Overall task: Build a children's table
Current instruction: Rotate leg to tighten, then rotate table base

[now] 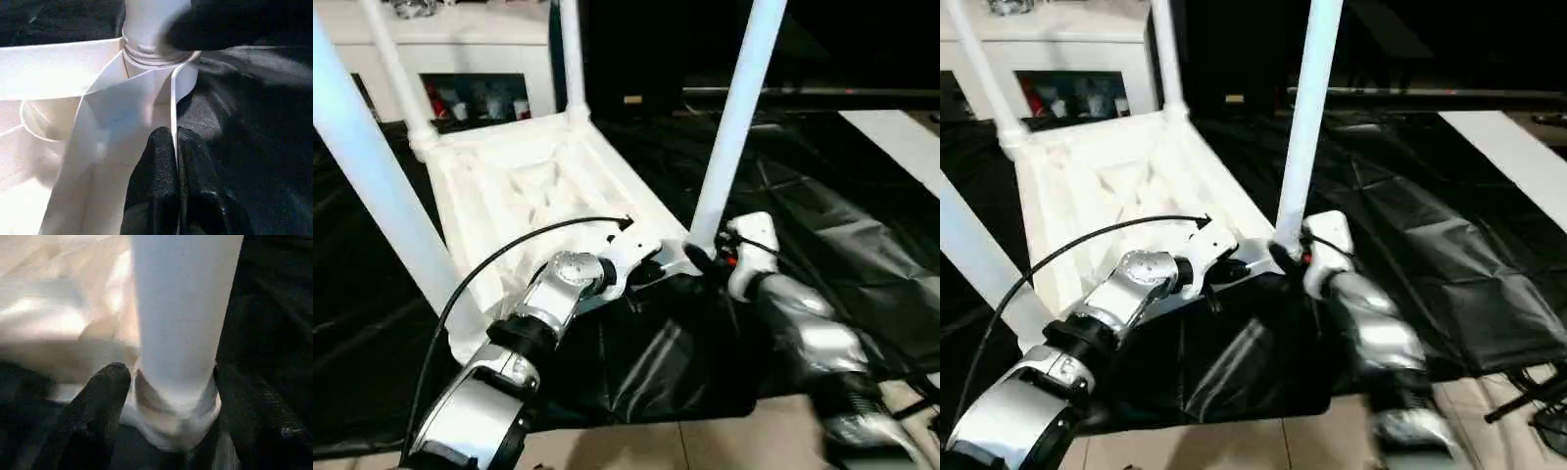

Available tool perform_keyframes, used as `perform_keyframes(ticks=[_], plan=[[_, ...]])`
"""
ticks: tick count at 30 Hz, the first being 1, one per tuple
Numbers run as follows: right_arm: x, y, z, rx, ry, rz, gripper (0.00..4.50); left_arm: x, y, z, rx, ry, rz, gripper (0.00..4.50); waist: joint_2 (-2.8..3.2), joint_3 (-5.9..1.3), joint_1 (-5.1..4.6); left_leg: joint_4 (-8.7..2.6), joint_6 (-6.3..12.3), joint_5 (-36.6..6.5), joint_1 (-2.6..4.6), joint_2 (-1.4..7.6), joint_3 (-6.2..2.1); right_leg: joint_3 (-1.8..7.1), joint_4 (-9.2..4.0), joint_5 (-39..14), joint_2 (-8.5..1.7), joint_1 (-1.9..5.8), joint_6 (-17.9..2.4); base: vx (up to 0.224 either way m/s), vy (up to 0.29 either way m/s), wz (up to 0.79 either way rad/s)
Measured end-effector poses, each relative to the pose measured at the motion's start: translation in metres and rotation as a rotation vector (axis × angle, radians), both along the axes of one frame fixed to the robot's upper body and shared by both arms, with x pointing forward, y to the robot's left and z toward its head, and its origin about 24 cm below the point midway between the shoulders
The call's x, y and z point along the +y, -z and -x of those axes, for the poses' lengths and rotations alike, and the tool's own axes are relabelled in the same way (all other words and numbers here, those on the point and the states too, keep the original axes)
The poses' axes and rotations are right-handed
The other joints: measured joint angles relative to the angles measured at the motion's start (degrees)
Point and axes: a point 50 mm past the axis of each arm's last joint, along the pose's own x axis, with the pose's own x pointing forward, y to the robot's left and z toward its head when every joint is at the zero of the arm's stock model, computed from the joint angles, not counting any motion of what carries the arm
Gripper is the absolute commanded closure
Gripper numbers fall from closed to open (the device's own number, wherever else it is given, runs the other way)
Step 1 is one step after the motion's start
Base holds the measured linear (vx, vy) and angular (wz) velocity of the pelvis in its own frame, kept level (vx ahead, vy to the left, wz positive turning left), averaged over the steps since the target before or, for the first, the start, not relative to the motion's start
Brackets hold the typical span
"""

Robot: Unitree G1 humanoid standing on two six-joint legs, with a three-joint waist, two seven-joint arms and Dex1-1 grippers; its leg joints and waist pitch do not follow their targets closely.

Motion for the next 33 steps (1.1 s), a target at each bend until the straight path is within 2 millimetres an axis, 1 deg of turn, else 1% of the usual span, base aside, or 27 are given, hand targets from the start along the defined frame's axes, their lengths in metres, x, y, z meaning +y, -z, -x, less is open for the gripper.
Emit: perform_keyframes(ticks=[3, 4, 5, 7, 9, 10, 13, 14, 16, 18, 19, 20, 21, 22, 24, 25, 26, 27, 29, 31, 33], plan=[[-0.008, 0.003, 0.017, 0.039, -0.117, 0.001, 1.48, 0.001, -0.001, 0.001, -0.018, 0.007, 0.006, 4.50, 0.15, 0.03, 0.34, -0.01, 0.08, 0.1, -0.14, 0.01, 0.02, 0.03, 0.07, 0.2, 0.00, -0.17, 0.2, 0.000, 0.000, 0.00], [-0.010, 0.002, 0.020, 0.042, -0.141, -0.003, 1.34, 0.001, -0.001, 0.001, -0.020, 0.007, 0.007, 4.05, 0.17, 0.03, 0.35, 0.00, 0.11, 0.1, -0.14, 0.01, 0.03, 0.04, 0.14, 0.2, 0.00, -0.20, 0.2, 0.000, 0.000, 0.00], [-0.011, -0.001, 0.024, 0.044, -0.179, -0.003, 1.34, 0.002, -0.002, 0.003, -0.021, 0.008, 0.023, 4.05, 0.23, 0.03, 0.36, -0.01, 0.11, 0.1, -0.14, 0.01, 0.04, 0.04, 0.17, 0.2, 0.00, -0.22, 0.2, 0.000, 0.000, 0.00], [-0.013, -0.006, 0.027, 0.042, -0.216, -0.012, 1.34, 0.006, -0.006, 0.007, -0.001, 0.005, 0.098, 4.05, 0.04, 0.16, 0.33, 0.03, 0.10, 0.1, -0.25, 0.06, 0.04, 0.01, 0.32, 0.2, 0.00, -0.38, 0.2, 0.000, 0.000, 0.00], [-0.013, -0.011, 0.029, 0.031, -0.250, -0.025, 1.34, 0.006, -0.011, 0.013, 0.027, 0.038, 0.145, 3.76, -0.18, 0.26, 0.47, 0.15, 0.09, 0.1, -0.28, 0.13, 0.06, 0.01, 0.51, 0.3, 0.03, -0.39, 0.1, 0.000, 0.000, 0.00], [-0.011, -0.014, 0.029, 0.022, -0.259, -0.032, 1.34, 0.007, -0.014, 0.015, 0.034, 0.050, 0.158, 3.76, -0.17, 0.26, 0.43, 0.21, 0.09, 0.1, -0.27, 0.13, 0.11, 0.07, 0.63, 0.3, 0.03, -0.40, 0.1, 0.000, 0.000, 0.00], [-0.002, -0.019, 0.029, 0.011, -0.270, -0.067, 1.34, 0.008, -0.027, 0.020, 0.023, 0.073, 0.176, 3.46, -0.18, 0.26, 0.43, 0.22, 0.10, 0.0, -0.35, 0.14, 0.15, 0.12, 0.84, 0.0, 0.03, -0.54, 0.0, 0.036, 0.000, 0.00], [0.002, -0.020, 0.028, 0.009, -0.273, -0.083, 1.34, 0.011, -0.030, 0.022, 0.022, 0.068, 0.173, 3.46, -0.18, 0.26, 0.35, 0.21, 0.19, 0.0, -0.36, 0.15, 0.19, 0.13, 0.92, -0.1, 0.03, -0.63, -0.1, 0.053, -0.002, 0.00], [0.010, -0.022, 0.028, 0.002, -0.289, -0.100, 1.34, 0.020, -0.035, 0.029, 0.030, 0.048, 0.151, 3.19, -0.18, 0.26, 0.15, 0.16, 0.31, 0.0, -0.53, 0.22, 0.23, 0.12, 1.05, -0.2, 0.08, -0.92, -0.2, 0.000, 0.000, 0.00], [0.015, -0.024, 0.027, 0.002, -0.305, -0.109, 1.34, 0.027, -0.037, 0.035, 0.049, 0.033, 0.138, 3.00, -0.17, 0.26, 0.29, 0.16, 0.40, 0.1, -0.59, 0.32, 0.24, 0.08, 1.12, -0.3, 0.17, -1.03, -0.3, 0.000, 0.000, 0.00], [0.016, -0.024, 0.027, 0.002, -0.308, -0.111, 1.34, 0.029, -0.037, 0.037, 0.061, 0.030, 0.137, 3.00, -0.18, 0.27, 0.35, 0.16, 0.40, 0.1, -0.59, 0.34, 0.24, 0.08, 1.12, -0.3, 0.19, -1.03, -0.4, 0.000, 0.000, 0.00], [0.020, -0.025, 0.027, -0.001, -0.316, -0.119, 1.34, 0.033, -0.039, 0.044, 0.072, 0.030, 0.128, 2.78, -0.19, 0.27, 0.43, 0.17, 0.39, 0.1, -0.59, 0.38, 0.25, 0.08, 1.13, -0.3, 0.20, -1.04, -0.4, 0.000, 0.000, 0.00], [0.026, -0.026, 0.025, -0.007, -0.326, -0.130, 1.34, 0.038, -0.040, 0.052, 0.080, 0.028, 0.117, 2.78, -0.21, 0.28, 0.29, 0.16, 0.36, 0.1, -0.53, 0.39, 0.29, 0.11, 1.16, -0.3, 0.20, -1.03, -0.4, 0.000, 0.000, 0.00], [0.030, -0.026, 0.025, -0.012, -0.328, -0.141, 1.34, 0.039, -0.041, 0.059, 0.093, 0.038, 0.112, 2.78, -0.27, 0.32, 0.27, 0.19, 0.30, 0.0, -0.47, 0.41, 0.31, 0.12, 1.20, -0.3, 0.22, -0.99, -0.4, 0.000, 0.000, 0.00], [0.036, -0.027, 0.024, -0.017, -0.327, -0.155, 1.34, 0.041, -0.041, 0.069, 0.109, 0.037, 0.101, 2.60, -0.39, 0.39, 0.41, 0.22, 0.04, 0.0, -0.47, 0.41, 0.31, 0.13, 1.25, -0.3, 0.22, -0.97, -0.4, 0.000, 0.000, 0.00], [0.041, -0.028, 0.022, -0.027, -0.327, -0.169, 1.34, 0.041, -0.040, 0.075, 0.122, 0.034, 0.097, 2.60, -0.41, 0.40, 0.41, 0.31, 0.02, 0.0, -0.44, 0.41, 0.31, 0.15, 1.34, -0.3, 0.21, -0.94, -0.4, 0.000, 0.000, 0.00], [0.044, -0.030, 0.020, -0.038, -0.326, -0.175, 1.34, 0.041, -0.041, 0.079, 0.132, 0.033, 0.094, 2.39, -0.46, 0.43, 0.58, 0.42, 0.00, 0.0, -0.44, 0.41, 0.31, 0.16, 1.44, -0.3, 0.18, -0.93, -0.4, 0.000, 0.000, 0.00], [0.049, -0.032, 0.018, -0.049, -0.320, -0.185, 1.34, 0.043, -0.042, 0.084, 0.133, 0.022, 0.088, 2.39, -0.55, 0.44, 0.54, 0.42, -0.02, 0.0, -0.40, 0.41, 0.31, 0.18, 1.46, -0.3, 0.18, -0.90, -0.4, 0.000, 0.000, 0.00], [0.055, -0.033, 0.013, -0.074, -0.301, -0.203, 1.34, 0.044, -0.041, 0.098, 0.158, 0.009, 0.089, 2.22, -0.80, 0.49, 0.45, 0.42, -0.06, 0.0, -0.23, 0.41, 0.30, 0.19, 1.48, -0.4, 0.18, -0.75, -0.1, 0.000, 0.000, 0.00], [0.060, -0.034, 0.010, -0.089, -0.284, -0.215, 1.34, 0.044, -0.038, 0.105, 0.179, 0.002, 0.079, 2.00, -1.08, 0.62, 0.50, 0.41, -0.09, 0.0, -0.22, 0.40, 0.27, 0.19, 1.50, -0.4, 0.19, -0.73, -0.1, 0.000, 0.000, 0.00], [0.071, -0.036, 0.003, -0.109, -0.265, -0.239, 1.34, 0.049, -0.035, 0.111, 0.195, -0.026, 0.050, 1.84, -1.48, 0.82, 0.31, 0.40, -0.24, 0.1, -0.20, 0.40, 0.25, 0.21, 1.77, -0.4, 0.20, -0.81, -0.1, 0.000, 0.000, 0.00]])
